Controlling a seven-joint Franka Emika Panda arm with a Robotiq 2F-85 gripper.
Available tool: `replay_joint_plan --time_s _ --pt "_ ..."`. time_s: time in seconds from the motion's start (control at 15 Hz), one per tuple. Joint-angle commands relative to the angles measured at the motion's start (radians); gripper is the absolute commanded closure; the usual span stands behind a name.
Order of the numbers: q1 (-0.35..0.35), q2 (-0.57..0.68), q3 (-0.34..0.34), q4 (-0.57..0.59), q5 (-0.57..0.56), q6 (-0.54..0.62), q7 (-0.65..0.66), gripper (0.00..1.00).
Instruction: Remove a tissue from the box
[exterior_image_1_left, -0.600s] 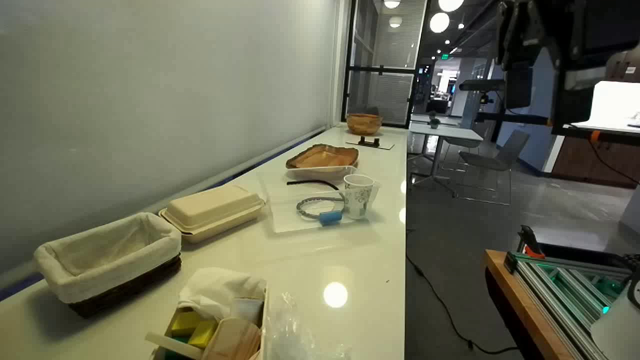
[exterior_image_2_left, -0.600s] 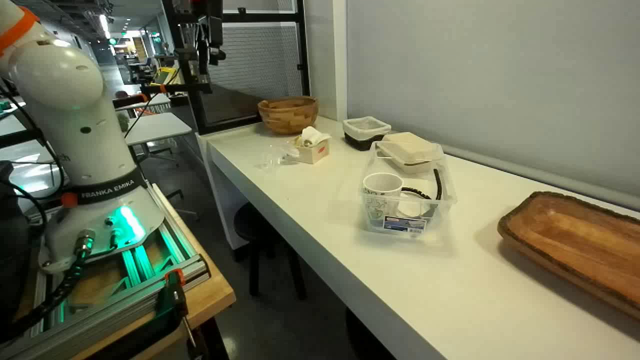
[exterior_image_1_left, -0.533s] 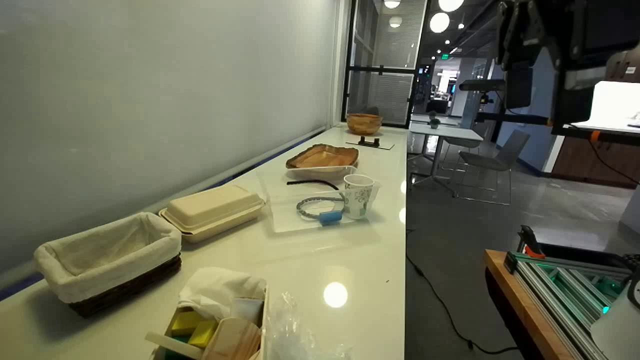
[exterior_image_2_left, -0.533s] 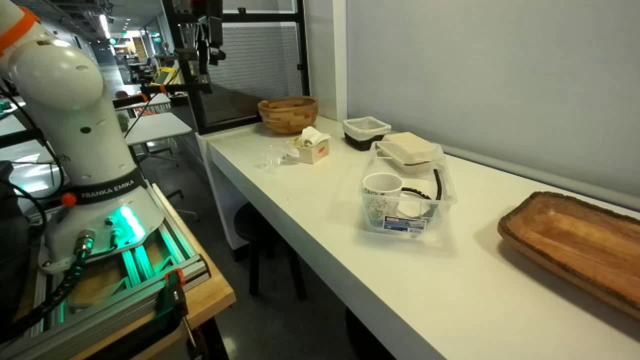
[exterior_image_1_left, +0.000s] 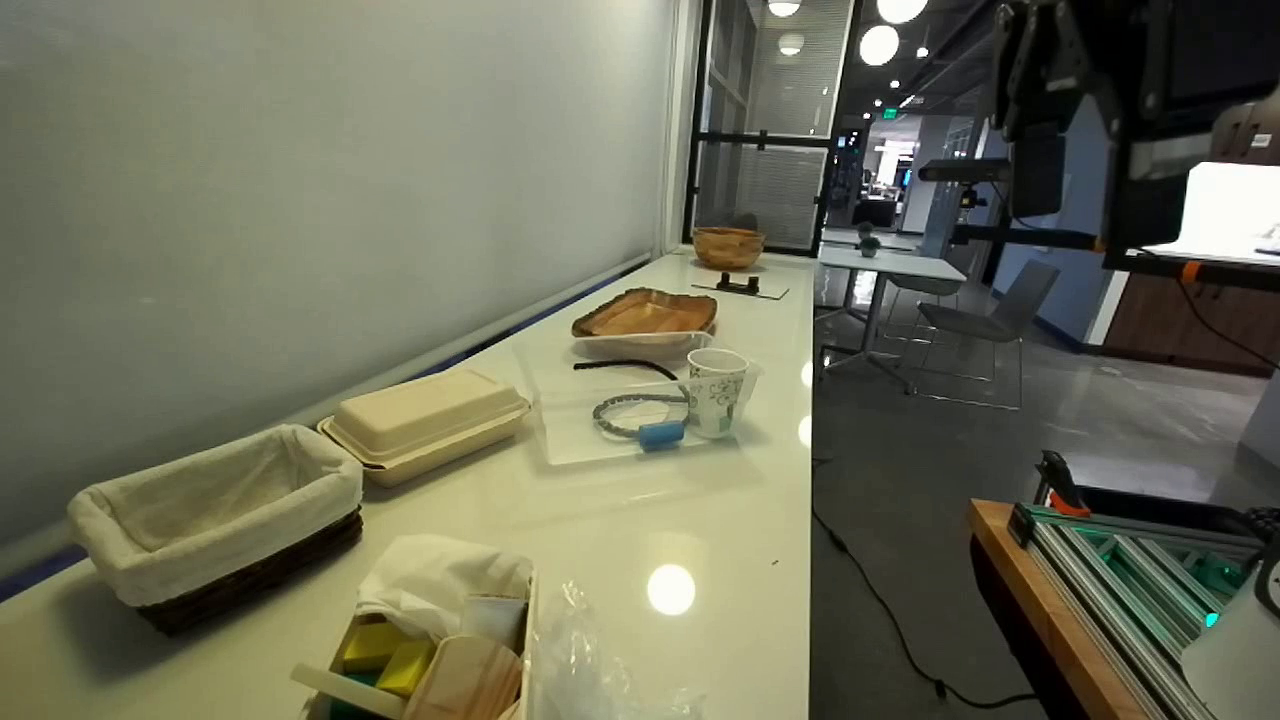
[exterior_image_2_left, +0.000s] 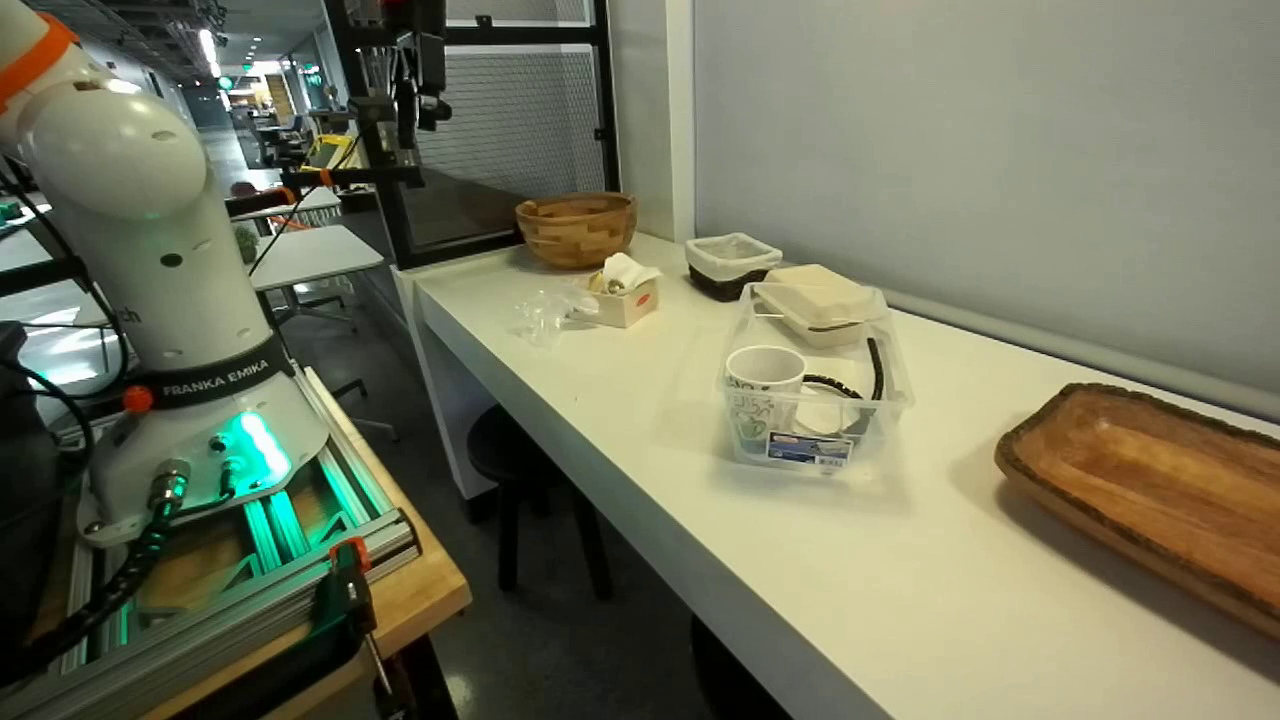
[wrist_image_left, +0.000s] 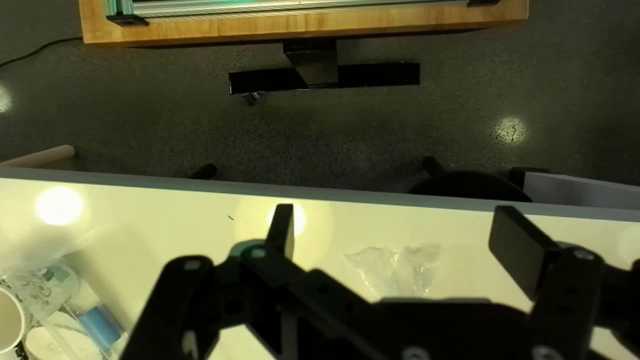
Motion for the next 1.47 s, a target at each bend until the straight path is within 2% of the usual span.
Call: replay_joint_plan --time_s 0.0,0.2,0.4,0.67,0.87,1.07,1.2,1.27,1.4 --pt "-0.005 0.032 0.003 -0.014 -0.009 0.097 0.013 0.0" --pt "-0.008 0.113 0.019 -0.031 -0.036 0.273 0.024 0.0" --pt "-0.013 0.22 0.033 -0.049 -0.089 0.503 0.034 0.0" --pt "-0.018 0.404 0.026 -0.032 -0.141 0.798 0.048 0.0" --pt "-0.016 0.542 0.018 -0.003 -0.147 0.964 0.047 0.0" --pt "-0.01 0.675 0.01 0.048 -0.168 1.091 0.052 0.0" --pt "-0.008 0.755 -0.007 0.09 -0.236 1.144 0.097 0.0" --pt "0.007 0.661 -0.013 0.03 -0.166 1.106 0.035 0.0" --pt "0.012 0.725 -0.027 0.065 -0.191 1.131 0.05 0.0"
